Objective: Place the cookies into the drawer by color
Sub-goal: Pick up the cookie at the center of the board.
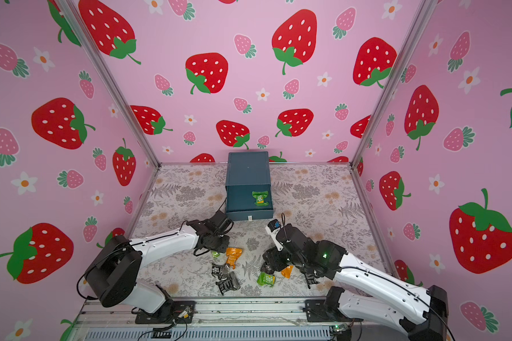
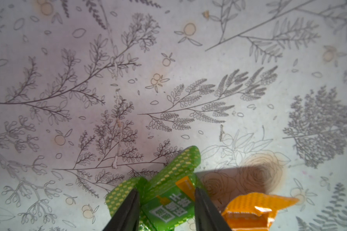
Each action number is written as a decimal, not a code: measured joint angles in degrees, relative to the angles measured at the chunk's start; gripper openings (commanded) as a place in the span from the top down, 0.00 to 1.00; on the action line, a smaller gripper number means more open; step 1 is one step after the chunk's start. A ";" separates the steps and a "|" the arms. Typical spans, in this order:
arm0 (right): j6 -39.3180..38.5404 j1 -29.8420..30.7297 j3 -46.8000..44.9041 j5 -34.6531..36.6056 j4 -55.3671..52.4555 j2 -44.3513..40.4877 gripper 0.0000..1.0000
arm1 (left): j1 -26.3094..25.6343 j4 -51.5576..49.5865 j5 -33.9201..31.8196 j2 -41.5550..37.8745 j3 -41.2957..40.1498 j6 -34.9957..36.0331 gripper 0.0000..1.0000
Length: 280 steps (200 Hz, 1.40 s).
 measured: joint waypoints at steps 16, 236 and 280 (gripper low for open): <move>0.00 0.00 0.00 0.00 0.02 0.00 0.43 | 0.35 0.22 -1.09 -0.87 -0.87 -3.21 0.47; 0.00 0.00 -0.04 -0.42 0.00 -0.55 0.42 | -0.17 -0.98 -3.61 -0.59 -3.45 -4.85 0.28; 0.00 0.00 -0.42 -0.42 -0.04 -1.97 0.42 | 0.11 -0.70 -3.76 1.97 0.35 -0.74 0.27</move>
